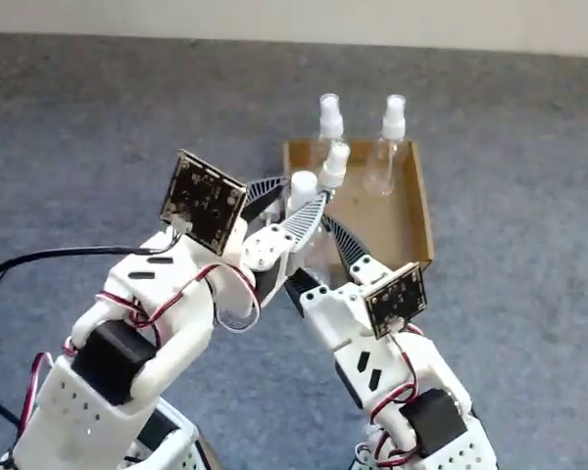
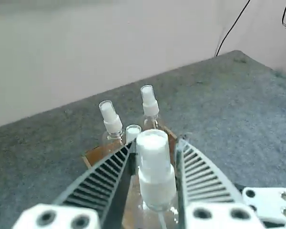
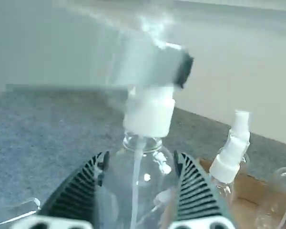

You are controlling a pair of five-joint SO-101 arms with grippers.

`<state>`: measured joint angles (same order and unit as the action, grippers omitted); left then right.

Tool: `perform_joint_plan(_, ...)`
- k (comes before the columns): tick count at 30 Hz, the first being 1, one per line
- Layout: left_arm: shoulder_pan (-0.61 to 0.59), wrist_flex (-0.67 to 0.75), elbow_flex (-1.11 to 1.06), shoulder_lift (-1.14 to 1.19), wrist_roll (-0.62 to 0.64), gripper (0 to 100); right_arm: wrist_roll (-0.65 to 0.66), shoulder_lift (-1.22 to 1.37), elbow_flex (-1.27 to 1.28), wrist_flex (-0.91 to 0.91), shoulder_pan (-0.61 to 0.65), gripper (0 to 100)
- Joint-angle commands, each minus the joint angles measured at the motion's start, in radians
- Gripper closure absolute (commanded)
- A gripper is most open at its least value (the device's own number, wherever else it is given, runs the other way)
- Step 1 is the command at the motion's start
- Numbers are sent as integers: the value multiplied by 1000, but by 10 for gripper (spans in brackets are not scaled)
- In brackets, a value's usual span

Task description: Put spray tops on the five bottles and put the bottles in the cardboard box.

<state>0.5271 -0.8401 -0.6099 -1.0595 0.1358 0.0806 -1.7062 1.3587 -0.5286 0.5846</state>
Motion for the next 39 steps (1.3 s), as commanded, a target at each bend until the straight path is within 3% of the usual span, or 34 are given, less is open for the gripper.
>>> perform_joint_plan(1,-1,-8,147,-8,2,886,-11,-2,-13,-4,-7,995)
perform_joint_plan(12,-4,-46,317,262,-126,944,-11,-4,-12,-4,-7,995)
perform_joint_plan(28,-5,-140,265,266,-137,944,-9,-4,-13,-4,-21,995)
perform_joint_plan(34,-142,-235,380,125,-198,873,-9,-2,-18,-4,-136,995)
perform_joint_plan(39,-278,-393,329,2,-198,855,-9,88,-81,-4,-165,995)
